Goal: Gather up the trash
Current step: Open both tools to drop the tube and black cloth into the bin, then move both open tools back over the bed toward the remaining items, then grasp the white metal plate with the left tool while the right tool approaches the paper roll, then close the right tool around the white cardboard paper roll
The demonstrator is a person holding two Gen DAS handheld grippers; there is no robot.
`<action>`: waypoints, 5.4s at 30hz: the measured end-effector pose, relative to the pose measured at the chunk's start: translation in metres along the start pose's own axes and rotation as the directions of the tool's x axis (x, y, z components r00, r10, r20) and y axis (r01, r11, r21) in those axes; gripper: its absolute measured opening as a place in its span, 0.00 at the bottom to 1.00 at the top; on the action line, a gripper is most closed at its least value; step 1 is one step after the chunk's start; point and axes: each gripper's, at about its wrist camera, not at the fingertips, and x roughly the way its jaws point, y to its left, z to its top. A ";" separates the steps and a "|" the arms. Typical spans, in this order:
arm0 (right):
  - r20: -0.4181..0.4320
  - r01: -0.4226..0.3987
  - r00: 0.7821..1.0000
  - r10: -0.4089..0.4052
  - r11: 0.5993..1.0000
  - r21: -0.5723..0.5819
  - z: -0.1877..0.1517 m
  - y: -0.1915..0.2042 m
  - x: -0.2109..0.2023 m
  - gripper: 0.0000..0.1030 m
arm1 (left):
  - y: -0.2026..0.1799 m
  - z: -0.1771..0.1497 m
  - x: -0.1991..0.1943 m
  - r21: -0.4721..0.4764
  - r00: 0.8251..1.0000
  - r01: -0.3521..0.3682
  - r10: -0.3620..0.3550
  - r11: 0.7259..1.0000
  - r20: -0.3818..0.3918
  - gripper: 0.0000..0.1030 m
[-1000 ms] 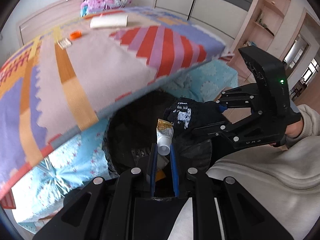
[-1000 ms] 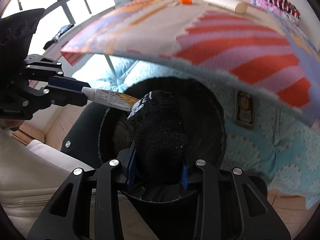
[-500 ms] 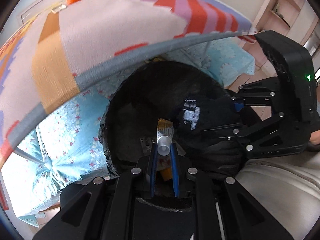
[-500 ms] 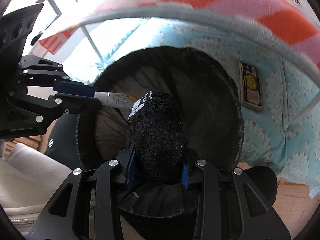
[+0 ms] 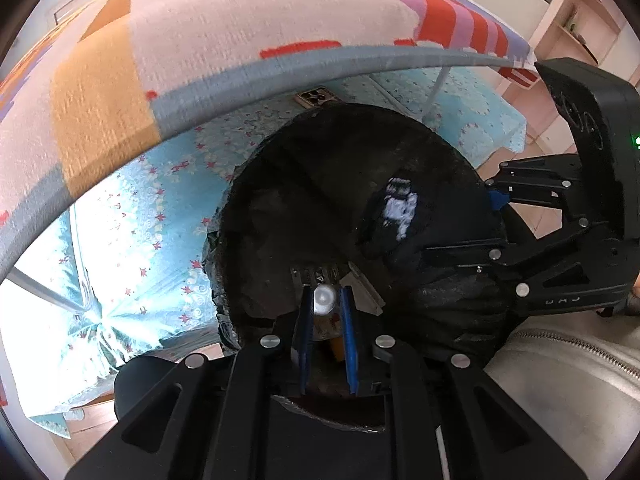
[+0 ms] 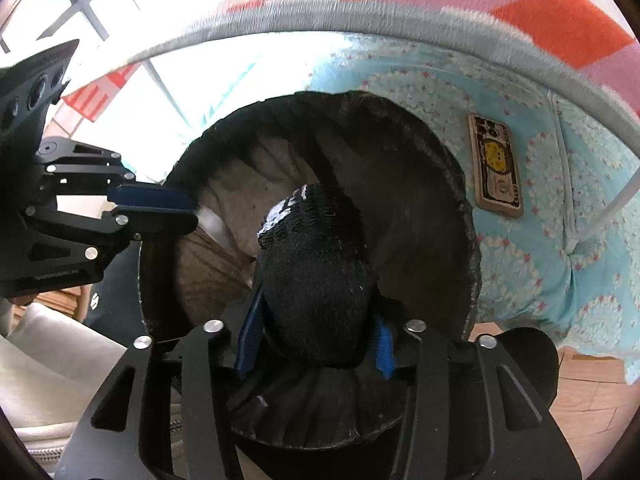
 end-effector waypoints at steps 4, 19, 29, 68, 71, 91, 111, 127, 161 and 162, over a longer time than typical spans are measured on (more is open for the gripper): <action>0.021 0.002 1.000 -0.003 1.000 0.005 0.003 -0.001 -0.007 0.57 | 0.000 0.000 -0.003 -0.009 1.000 0.006 -0.006 1.000 -0.002 0.30; 0.116 0.015 0.993 -0.014 1.000 -0.004 0.007 -0.003 -0.042 0.57 | -0.005 0.005 -0.041 0.016 0.995 -0.007 0.005 1.000 0.097 0.55; 0.253 -0.007 0.967 0.021 0.998 -0.055 0.024 0.003 -0.087 0.57 | -0.013 0.023 -0.085 0.047 0.979 -0.045 0.034 0.998 0.201 0.55; 0.440 0.140 0.896 -0.059 0.978 -0.154 0.149 -0.044 -0.125 0.75 | 0.106 0.150 -0.101 -0.156 0.923 -0.199 0.239 0.967 0.303 0.55; 0.442 0.150 0.895 -0.065 0.976 -0.160 0.165 -0.051 -0.121 0.76 | 0.118 0.161 -0.094 -0.169 0.921 -0.211 0.254 0.963 0.294 0.55; 0.394 0.167 0.915 -0.085 0.970 -0.178 0.235 -0.090 -0.074 0.81 | 0.155 0.200 -0.063 -0.218 0.922 -0.209 0.266 0.953 0.280 0.55; 0.330 0.160 0.940 -0.090 0.968 -0.192 0.260 -0.091 -0.047 0.65 | 0.149 0.196 -0.062 -0.172 0.911 -0.219 0.264 0.961 0.317 0.25; 0.353 0.118 0.934 -0.050 0.978 -0.174 0.244 -0.084 -0.071 0.36 | 0.133 0.167 -0.079 -0.175 0.917 -0.172 0.222 0.970 0.332 0.23; 0.289 0.077 0.957 0.025 0.939 -0.334 0.234 -0.058 -0.059 0.58 | 0.115 0.149 -0.092 -0.155 0.917 -0.135 0.183 0.979 0.354 0.23; 0.296 0.078 0.955 0.027 0.938 -0.339 0.231 -0.054 -0.061 0.58 | 0.115 0.148 -0.093 -0.158 0.916 -0.135 0.184 0.978 0.356 0.23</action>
